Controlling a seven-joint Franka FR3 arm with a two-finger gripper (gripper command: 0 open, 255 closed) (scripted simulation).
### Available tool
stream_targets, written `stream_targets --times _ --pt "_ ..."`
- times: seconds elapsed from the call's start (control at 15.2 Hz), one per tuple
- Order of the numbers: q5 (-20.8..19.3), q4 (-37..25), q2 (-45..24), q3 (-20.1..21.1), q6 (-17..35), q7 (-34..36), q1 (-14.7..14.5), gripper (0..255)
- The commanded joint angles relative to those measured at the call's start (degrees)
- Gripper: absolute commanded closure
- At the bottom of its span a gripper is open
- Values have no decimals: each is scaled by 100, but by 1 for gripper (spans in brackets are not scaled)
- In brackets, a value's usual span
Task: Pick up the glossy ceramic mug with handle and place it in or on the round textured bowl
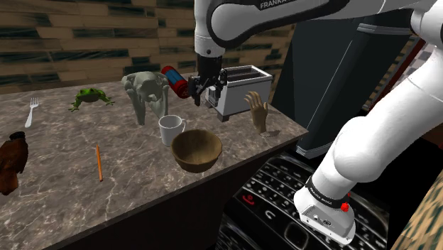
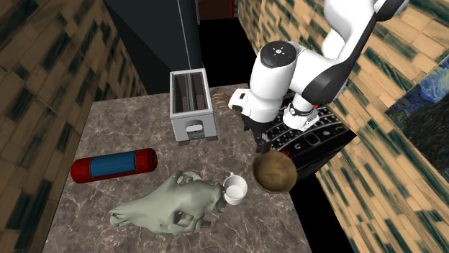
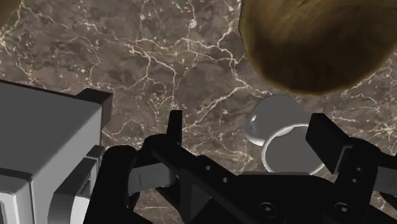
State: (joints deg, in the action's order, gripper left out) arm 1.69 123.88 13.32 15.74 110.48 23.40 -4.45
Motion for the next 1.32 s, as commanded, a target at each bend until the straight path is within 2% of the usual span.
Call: stream_targets --times 0.0,0.46,0.86,1.25 --pt "-106 -256 -462 123 173 217 -17 0" --pt "-633 -1361 -2019 416 451 1014 -245 0" --pt "-1140 -2649 -3427 441 397 1586 -634 0" --pt "-1203 -2441 -3561 401 731 1628 -648 0"
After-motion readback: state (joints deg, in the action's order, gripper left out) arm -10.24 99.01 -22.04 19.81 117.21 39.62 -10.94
